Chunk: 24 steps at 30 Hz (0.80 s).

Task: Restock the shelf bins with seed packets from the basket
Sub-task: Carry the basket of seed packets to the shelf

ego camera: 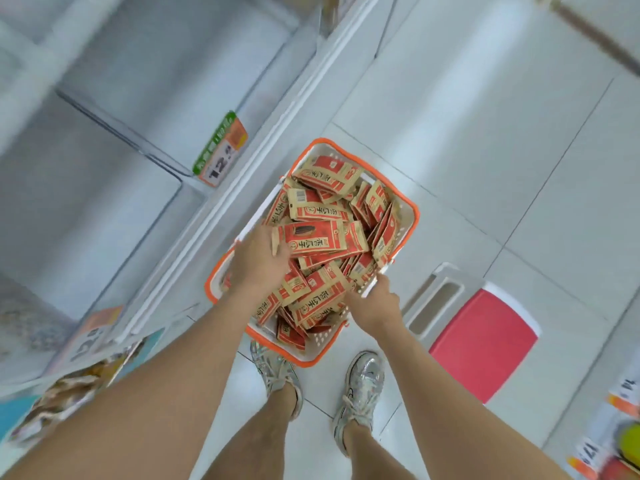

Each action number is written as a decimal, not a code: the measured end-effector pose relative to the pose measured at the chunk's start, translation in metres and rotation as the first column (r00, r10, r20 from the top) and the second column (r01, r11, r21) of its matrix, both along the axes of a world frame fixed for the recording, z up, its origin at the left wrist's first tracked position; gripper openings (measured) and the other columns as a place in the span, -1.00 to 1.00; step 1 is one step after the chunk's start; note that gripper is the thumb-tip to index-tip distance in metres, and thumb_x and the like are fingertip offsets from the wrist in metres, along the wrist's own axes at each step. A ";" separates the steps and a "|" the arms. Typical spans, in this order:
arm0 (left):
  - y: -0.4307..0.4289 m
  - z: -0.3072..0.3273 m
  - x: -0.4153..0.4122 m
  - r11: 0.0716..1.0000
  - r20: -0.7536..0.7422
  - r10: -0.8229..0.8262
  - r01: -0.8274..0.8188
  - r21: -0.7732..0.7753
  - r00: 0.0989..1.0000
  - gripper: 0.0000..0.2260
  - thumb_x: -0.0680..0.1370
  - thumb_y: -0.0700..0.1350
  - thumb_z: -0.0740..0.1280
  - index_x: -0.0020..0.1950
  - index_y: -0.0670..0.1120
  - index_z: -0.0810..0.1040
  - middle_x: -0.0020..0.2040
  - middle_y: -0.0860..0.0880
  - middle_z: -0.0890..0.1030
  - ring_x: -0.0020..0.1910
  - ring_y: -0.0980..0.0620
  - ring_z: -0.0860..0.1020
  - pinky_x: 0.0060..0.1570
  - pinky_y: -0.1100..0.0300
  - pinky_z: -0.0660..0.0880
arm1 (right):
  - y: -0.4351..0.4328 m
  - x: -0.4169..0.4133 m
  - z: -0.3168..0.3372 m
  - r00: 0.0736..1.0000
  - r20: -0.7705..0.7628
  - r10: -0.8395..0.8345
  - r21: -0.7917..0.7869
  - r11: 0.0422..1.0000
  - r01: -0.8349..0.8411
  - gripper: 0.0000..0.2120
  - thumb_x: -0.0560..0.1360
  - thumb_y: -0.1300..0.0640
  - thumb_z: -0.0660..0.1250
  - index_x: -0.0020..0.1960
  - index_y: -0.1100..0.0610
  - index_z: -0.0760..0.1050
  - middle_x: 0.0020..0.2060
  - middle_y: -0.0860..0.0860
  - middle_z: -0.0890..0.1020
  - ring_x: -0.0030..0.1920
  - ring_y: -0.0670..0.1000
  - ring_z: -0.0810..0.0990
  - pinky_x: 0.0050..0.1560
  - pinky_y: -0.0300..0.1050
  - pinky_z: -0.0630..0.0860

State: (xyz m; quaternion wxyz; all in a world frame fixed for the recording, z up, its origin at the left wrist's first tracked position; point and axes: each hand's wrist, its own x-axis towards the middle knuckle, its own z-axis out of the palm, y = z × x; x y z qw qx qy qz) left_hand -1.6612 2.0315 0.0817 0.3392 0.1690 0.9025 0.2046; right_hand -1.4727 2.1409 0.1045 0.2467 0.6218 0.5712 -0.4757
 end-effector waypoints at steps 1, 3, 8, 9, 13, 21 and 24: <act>-0.001 0.026 0.010 0.999 0.022 -0.049 0.050 -0.020 0.999 -0.76 0.66 0.05 0.25 0.27 0.00 0.57 0.06 0.03 0.64 -0.03 -0.03 0.63 -0.02 0.02 0.61 | 0.003 0.000 0.024 0.995 0.001 0.098 0.007 0.995 -0.098 -0.33 0.59 -0.09 0.31 0.59 0.11 0.18 0.27 0.20 0.53 0.27 0.27 0.53 0.28 0.16 0.53; -0.004 0.078 0.031 0.988 0.079 -0.141 0.145 -0.047 0.987 -0.77 0.68 -0.04 0.28 0.30 -0.02 0.59 -0.01 0.07 0.65 -0.14 0.04 0.61 -0.08 0.07 0.58 | 0.011 -0.001 0.082 0.963 -0.015 0.270 0.004 0.963 -0.270 -0.46 0.61 -0.02 0.29 0.53 0.14 0.33 0.18 0.16 0.62 0.23 0.21 0.56 0.23 0.04 0.53; -0.008 0.200 0.075 0.971 0.133 -0.219 0.229 -0.065 0.967 -0.88 0.66 -0.02 0.28 0.08 0.02 0.61 -0.03 0.02 0.70 -0.16 0.00 0.63 -0.02 -0.04 0.63 | 0.037 0.009 0.231 0.823 -0.069 0.564 0.052 0.826 -0.562 -0.56 0.66 0.05 0.27 0.52 0.11 0.39 0.28 0.13 0.60 0.34 0.20 0.53 0.20 -0.09 0.43; -0.008 0.220 0.086 0.980 0.131 -0.187 0.195 -0.049 0.974 -0.89 0.65 -0.01 0.29 0.06 0.05 0.61 0.01 0.03 0.71 -0.10 0.00 0.64 0.01 -0.03 0.63 | 0.043 0.015 0.255 0.807 -0.079 0.585 0.069 0.811 -0.581 -0.56 0.65 0.05 0.27 0.51 0.10 0.39 0.23 0.13 0.61 0.29 0.21 0.57 0.17 -0.05 0.47; -0.003 0.291 0.138 0.997 0.082 -0.071 0.072 -0.004 0.994 -0.87 0.61 0.02 0.27 -0.02 0.07 0.61 -0.06 0.12 0.68 -0.05 0.02 0.64 0.04 -0.03 0.63 | 0.066 0.057 0.335 0.687 -0.119 0.717 0.192 0.696 -0.692 -0.64 0.67 0.09 0.22 0.44 0.12 0.41 -0.03 0.08 0.60 0.09 0.16 0.61 -0.02 -0.09 0.44; 0.000 0.395 0.244 0.987 0.006 0.130 -0.130 0.094 0.991 -0.69 0.69 -0.01 0.20 -0.22 -0.04 0.51 -0.29 0.00 0.58 -0.24 -0.07 0.53 -0.30 0.12 0.34 | 0.088 0.119 0.449 0.424 -0.150 0.893 0.331 0.450 -0.830 -0.60 0.62 0.00 0.30 0.38 0.16 0.49 0.22 0.16 0.66 0.25 0.24 0.58 0.17 0.00 0.53; -0.010 0.418 0.263 0.971 0.009 0.185 -0.184 0.153 0.983 -0.63 0.70 0.01 0.18 -0.30 -0.02 0.40 -0.32 0.01 0.51 -0.27 -0.03 0.49 -0.24 0.05 0.34 | 0.084 0.121 0.473 0.388 -0.146 0.910 0.343 0.414 -0.843 -0.63 0.60 0.03 0.30 0.35 0.14 0.50 0.23 0.12 0.65 0.25 0.21 0.58 0.14 -0.04 0.52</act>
